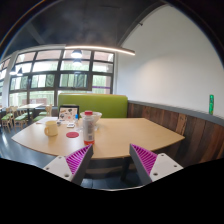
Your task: Pour water
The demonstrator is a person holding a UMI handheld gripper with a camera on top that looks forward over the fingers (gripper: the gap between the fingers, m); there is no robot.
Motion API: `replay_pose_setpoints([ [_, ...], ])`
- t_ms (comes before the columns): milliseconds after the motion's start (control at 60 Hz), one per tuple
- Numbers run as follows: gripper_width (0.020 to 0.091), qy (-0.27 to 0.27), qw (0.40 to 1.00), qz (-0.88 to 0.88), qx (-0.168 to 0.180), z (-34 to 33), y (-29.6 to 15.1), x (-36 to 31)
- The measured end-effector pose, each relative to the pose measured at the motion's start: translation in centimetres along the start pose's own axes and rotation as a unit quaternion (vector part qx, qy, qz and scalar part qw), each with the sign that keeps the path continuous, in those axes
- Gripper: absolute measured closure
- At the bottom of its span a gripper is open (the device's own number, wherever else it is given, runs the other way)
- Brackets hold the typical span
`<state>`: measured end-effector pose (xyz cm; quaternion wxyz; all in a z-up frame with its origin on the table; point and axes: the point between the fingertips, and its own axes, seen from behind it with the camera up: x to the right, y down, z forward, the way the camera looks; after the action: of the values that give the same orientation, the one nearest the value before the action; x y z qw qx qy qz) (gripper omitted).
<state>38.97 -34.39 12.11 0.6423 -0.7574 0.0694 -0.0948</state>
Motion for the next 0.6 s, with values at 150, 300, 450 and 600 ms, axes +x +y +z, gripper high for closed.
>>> replay_pose_setpoints([
  [150, 0.0273, -0.019, 1.0, -0.01, 0.015, 1.2, -0.3, -2.1],
  [300, 0.0274, -0.057, 0.996, -0.022, 0.06, 5.5, -1.3, -5.4],
  [450, 0.0282, -0.079, 0.995, -0.002, 0.067, 11.3, -0.3, -9.8],
  [600, 0.0278, -0.064, 0.996, 0.013, 0.068, 18.4, -0.7, -11.6],
])
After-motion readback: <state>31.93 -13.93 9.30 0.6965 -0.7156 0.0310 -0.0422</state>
